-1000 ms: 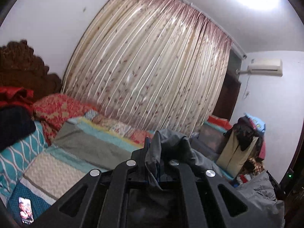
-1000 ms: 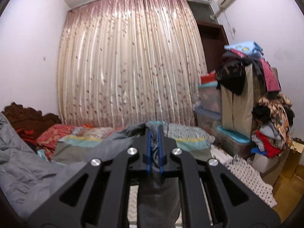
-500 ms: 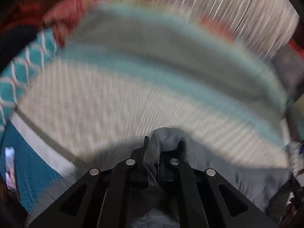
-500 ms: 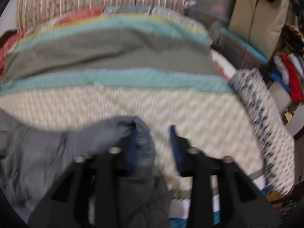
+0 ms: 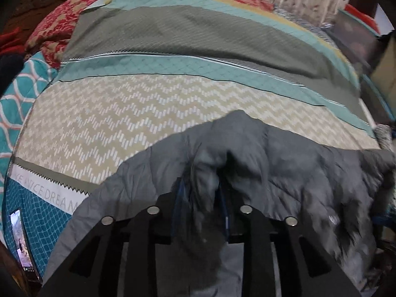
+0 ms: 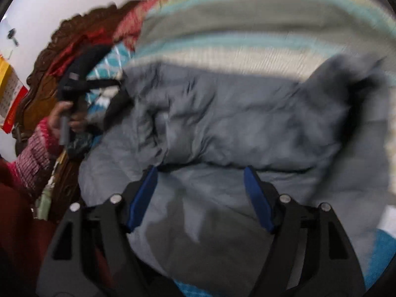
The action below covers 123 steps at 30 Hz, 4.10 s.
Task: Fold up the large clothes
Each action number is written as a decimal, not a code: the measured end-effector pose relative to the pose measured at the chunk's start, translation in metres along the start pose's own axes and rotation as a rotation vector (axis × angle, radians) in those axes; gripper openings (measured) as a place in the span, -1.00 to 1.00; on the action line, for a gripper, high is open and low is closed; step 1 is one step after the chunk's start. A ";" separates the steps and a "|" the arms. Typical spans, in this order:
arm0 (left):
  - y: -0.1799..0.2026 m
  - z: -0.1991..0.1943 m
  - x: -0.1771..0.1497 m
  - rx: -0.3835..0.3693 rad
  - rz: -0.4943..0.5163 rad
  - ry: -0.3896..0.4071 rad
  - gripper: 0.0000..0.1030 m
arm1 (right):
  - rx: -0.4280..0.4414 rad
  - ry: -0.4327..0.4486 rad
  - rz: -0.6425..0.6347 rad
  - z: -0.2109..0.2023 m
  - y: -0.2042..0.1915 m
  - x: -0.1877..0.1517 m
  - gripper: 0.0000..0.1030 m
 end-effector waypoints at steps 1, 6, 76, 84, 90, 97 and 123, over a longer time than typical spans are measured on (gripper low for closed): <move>-0.001 -0.003 -0.001 -0.010 -0.001 -0.005 -0.02 | 0.044 -0.083 0.043 0.028 0.010 0.004 0.35; -0.018 -0.031 0.004 -0.069 -0.059 0.038 -0.01 | 0.137 -0.177 0.036 0.100 0.044 0.069 0.29; -0.104 -0.071 -0.205 -0.079 -0.171 -0.163 0.38 | -0.239 0.230 0.195 -0.088 -0.018 -0.146 0.38; -0.096 -0.044 -0.233 -0.261 -0.342 -0.270 0.40 | 0.011 0.259 0.247 -0.034 -0.010 -0.112 0.40; -0.069 -0.054 -0.203 -0.321 -0.335 -0.178 0.40 | 0.098 0.448 0.192 -0.058 -0.026 -0.031 0.40; -0.073 -0.040 -0.203 -0.307 -0.385 -0.193 0.40 | 0.091 0.387 0.232 -0.013 -0.017 -0.017 0.41; -0.049 -0.037 -0.197 0.072 -0.068 -0.104 0.33 | -0.098 0.124 0.151 0.019 -0.005 -0.084 0.31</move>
Point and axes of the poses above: each gripper's, at about its wrist camera, not at the fingertips, and z roughly the way its jaws point, y to its right, x to its top, the point moved 4 cm from there along z, roughly the way its jaws point, and after that the axes turned 13 degrees about -z, right-handed, at the moved point
